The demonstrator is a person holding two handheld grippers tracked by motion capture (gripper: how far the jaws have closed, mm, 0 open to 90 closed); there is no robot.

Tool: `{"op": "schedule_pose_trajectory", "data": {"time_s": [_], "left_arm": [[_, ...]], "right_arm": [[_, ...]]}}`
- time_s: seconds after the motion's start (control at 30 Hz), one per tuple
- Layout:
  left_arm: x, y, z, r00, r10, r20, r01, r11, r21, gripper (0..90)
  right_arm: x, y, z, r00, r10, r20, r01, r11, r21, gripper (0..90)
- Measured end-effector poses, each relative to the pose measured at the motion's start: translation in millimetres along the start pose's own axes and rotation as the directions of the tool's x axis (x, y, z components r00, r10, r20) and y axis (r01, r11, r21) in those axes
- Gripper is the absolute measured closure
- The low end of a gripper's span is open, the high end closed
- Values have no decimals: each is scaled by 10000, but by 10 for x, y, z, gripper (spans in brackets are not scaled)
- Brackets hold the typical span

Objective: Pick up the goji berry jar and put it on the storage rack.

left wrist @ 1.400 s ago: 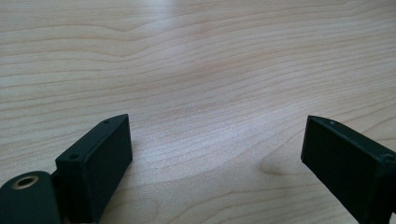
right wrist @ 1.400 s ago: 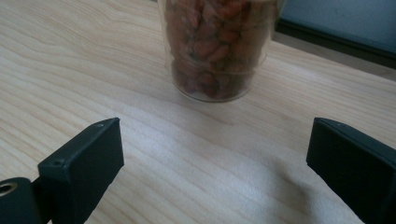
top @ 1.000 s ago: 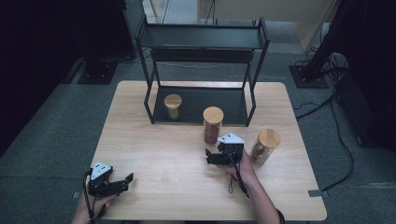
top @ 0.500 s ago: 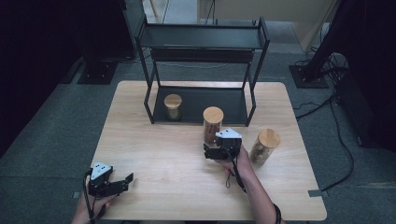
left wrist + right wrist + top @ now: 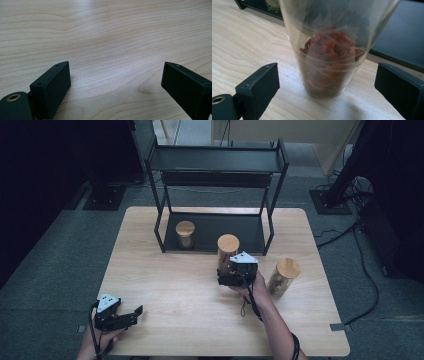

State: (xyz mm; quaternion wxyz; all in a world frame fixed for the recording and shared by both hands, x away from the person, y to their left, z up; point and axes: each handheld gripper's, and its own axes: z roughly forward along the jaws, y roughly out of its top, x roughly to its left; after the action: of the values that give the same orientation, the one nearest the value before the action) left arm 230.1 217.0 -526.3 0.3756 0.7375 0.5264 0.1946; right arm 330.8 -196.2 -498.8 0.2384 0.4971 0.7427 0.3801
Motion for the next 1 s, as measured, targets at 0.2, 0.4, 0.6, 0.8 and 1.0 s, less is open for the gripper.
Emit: {"op": "schedule_pose_trajectory", "data": {"time_s": [0.2, 0.4, 0.6, 0.8, 1.0], "left_arm": [[-2, 0, 1, 10000, 10, -10, -10, 10000, -1, 90], [-5, 1, 1, 10000, 20, -22, -20, 10000, 14, 91], [-3, 1, 1, 10000, 14, -14, -14, 10000, 10, 91], [-2, 1, 1, 10000, -13, 3, 13, 10000, -5, 90], [-1, 1, 2, 10000, -6, 12, 6, 10000, -5, 91]], "right_arm": [[-10, 50, -9, 10000, -21, -10, 21, 10000, -47, 54], [-27, 114, -20, 10000, -75, -10, 75, 9999, -125, 55], [-24, 219, -33, 9999, -66, -84, 63, 9995, -295, 57], [-29, 288, 1, 9999, -83, -59, 82, 9996, -286, 67], [-42, 340, 48, 10000, -80, -16, 79, 9998, -189, 82]]}}
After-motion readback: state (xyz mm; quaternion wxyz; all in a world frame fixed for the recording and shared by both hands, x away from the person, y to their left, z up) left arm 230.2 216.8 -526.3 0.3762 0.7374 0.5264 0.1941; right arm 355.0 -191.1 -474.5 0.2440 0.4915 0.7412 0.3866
